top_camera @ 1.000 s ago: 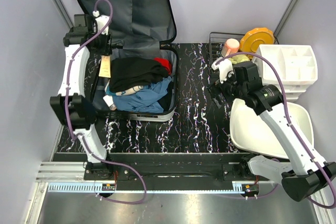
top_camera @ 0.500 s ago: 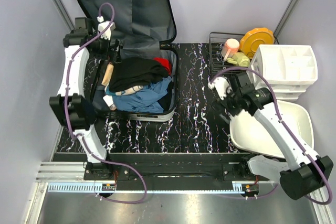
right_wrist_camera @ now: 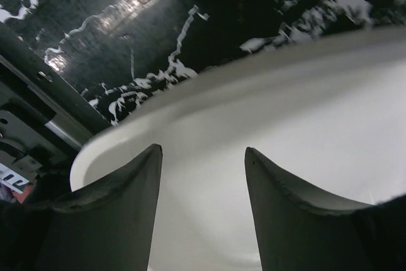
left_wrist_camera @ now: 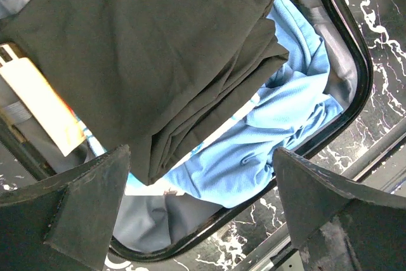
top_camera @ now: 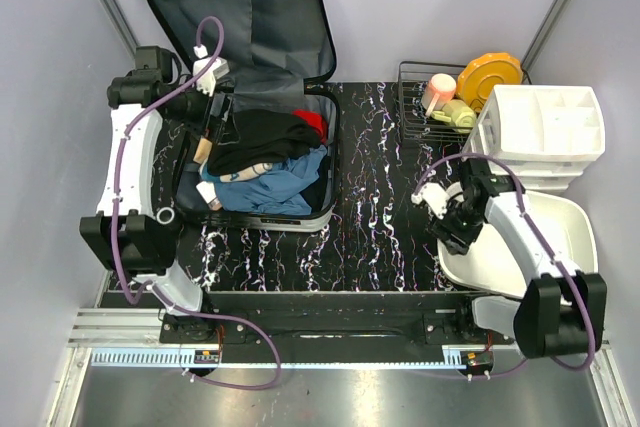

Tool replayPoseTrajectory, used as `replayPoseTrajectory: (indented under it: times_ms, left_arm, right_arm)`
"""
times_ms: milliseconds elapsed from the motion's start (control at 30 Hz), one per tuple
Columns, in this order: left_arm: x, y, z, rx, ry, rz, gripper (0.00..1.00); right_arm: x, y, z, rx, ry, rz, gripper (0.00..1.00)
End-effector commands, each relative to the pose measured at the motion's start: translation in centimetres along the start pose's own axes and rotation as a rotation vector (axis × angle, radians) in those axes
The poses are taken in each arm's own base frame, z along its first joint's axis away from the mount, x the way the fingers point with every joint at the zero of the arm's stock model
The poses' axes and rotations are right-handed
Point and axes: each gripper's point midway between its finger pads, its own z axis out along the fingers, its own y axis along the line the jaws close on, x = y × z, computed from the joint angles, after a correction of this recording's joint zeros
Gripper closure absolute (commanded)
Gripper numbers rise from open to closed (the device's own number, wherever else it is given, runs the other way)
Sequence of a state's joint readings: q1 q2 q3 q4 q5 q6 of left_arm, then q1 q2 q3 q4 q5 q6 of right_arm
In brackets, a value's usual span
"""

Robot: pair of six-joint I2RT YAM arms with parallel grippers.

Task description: Open, take out, and arrange the luggage

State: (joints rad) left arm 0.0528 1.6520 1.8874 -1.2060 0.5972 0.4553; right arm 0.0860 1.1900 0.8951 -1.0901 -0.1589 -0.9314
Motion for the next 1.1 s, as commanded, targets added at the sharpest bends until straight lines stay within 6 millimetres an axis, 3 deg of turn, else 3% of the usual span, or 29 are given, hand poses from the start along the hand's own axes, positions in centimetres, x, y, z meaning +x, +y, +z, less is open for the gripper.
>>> replayPoseTrajectory:
  times_ms: [0, 67, 267, 500, 633, 667, 733, 867, 1000, 1067]
  left_arm:
    - [-0.5, -0.4, 1.1, 0.07, 0.0, 0.069, 0.01]
    - [-0.3, -0.5, 1.1, 0.088, 0.02, 0.114, 0.01]
    - [1.6, 0.4, 3.0, 0.112, 0.082, 0.207, 0.01]
    - [-0.5, -0.9, 4.9, 0.113, 0.015, 0.373, 0.01]
    - [-1.5, -2.2, 7.5, 0.104, -0.032, 0.521, 0.01]
    - [-1.7, -3.2, 8.1, 0.118, -0.033, 0.565, 0.01]
    - [-2.0, -3.4, 9.1, 0.096, -0.026, 0.638, 0.01]
    - [-1.9, -4.3, 11.0, 0.094, 0.001, 0.709, 0.01]
    - [-1.1, -3.6, 12.7, 0.067, 0.046, 0.718, 0.01]
    - [-1.0, -3.2, 13.5, 0.055, 0.056, 0.712, 0.08]
  right_arm:
    - [-3.0, 0.4, 3.0, -0.115, -0.153, -0.153, 0.38]
    - [-4.7, 0.9, 3.0, -0.175, -0.218, -0.13, 0.39]
    - [-10.6, 5.5, 3.5, -0.315, -0.339, -0.219, 0.38]
    - [-17.6, 8.2, 3.5, -0.4, -0.452, -0.206, 0.36]
    - [-22.4, 8.4, 1.8, -0.37, -0.578, -0.227, 0.32]
    - [-23.0, 8.5, 1.3, -0.374, -0.6, -0.218, 0.31]
    - [-24.2, 8.2, -0.5, -0.354, -0.653, -0.205, 0.27]
    - [-24.6, 7.6, -3.5, -0.275, -0.726, -0.193, 0.16]
    - [-24.6, 6.5, -5.5, -0.165, -0.794, -0.161, 0.03]
    - [-25.4, 5.8, -6.8, -0.099, -0.868, -0.148, 0.0]
